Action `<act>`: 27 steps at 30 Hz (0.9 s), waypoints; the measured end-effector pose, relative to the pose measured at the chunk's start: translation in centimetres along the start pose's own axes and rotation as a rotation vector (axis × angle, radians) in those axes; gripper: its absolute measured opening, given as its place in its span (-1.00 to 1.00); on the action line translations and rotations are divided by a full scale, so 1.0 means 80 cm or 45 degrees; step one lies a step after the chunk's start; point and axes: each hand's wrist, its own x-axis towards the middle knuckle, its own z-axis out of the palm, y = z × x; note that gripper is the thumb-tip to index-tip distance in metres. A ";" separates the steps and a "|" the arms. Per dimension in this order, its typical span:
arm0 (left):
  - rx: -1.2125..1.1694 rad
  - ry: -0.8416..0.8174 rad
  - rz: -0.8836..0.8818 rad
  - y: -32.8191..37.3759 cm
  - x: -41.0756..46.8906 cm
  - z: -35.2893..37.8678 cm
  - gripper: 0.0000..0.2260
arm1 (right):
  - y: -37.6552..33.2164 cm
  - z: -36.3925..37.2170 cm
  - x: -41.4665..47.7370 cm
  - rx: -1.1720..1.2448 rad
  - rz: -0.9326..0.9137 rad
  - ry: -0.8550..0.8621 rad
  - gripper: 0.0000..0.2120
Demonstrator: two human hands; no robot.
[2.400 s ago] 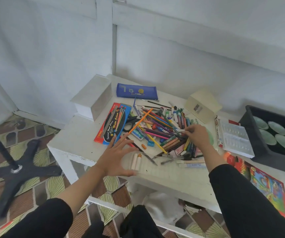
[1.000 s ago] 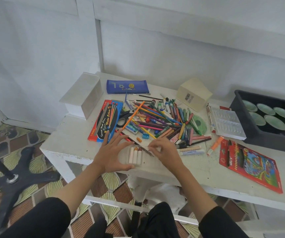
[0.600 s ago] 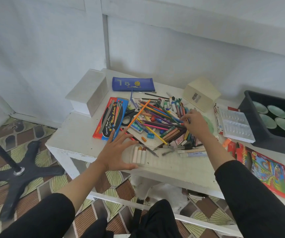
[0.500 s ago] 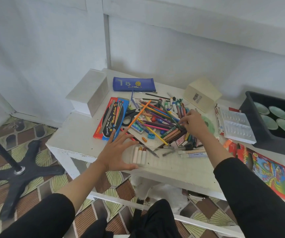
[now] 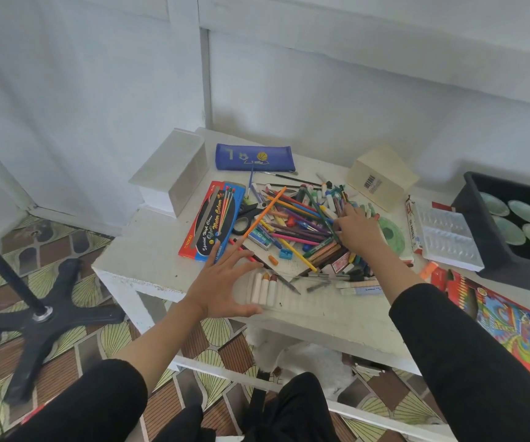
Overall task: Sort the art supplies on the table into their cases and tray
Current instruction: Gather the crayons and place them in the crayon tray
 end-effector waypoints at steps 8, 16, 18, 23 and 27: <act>0.012 0.006 -0.005 0.000 0.000 0.001 -0.24 | 0.003 -0.001 -0.008 0.030 0.025 -0.033 -0.81; 0.035 -0.025 -0.017 0.000 0.000 0.001 -0.23 | 0.016 -0.009 -0.015 0.126 0.173 0.048 -0.81; 0.032 -0.021 -0.013 0.000 0.000 0.000 -0.24 | 0.022 -0.014 -0.020 0.210 0.265 0.091 -0.77; 0.033 -0.022 -0.012 0.000 0.000 0.000 -0.23 | 0.008 -0.034 -0.061 0.941 0.335 0.203 -0.71; 0.025 -0.024 -0.012 0.000 0.000 -0.001 -0.21 | -0.022 -0.035 -0.103 1.366 0.365 0.213 -0.80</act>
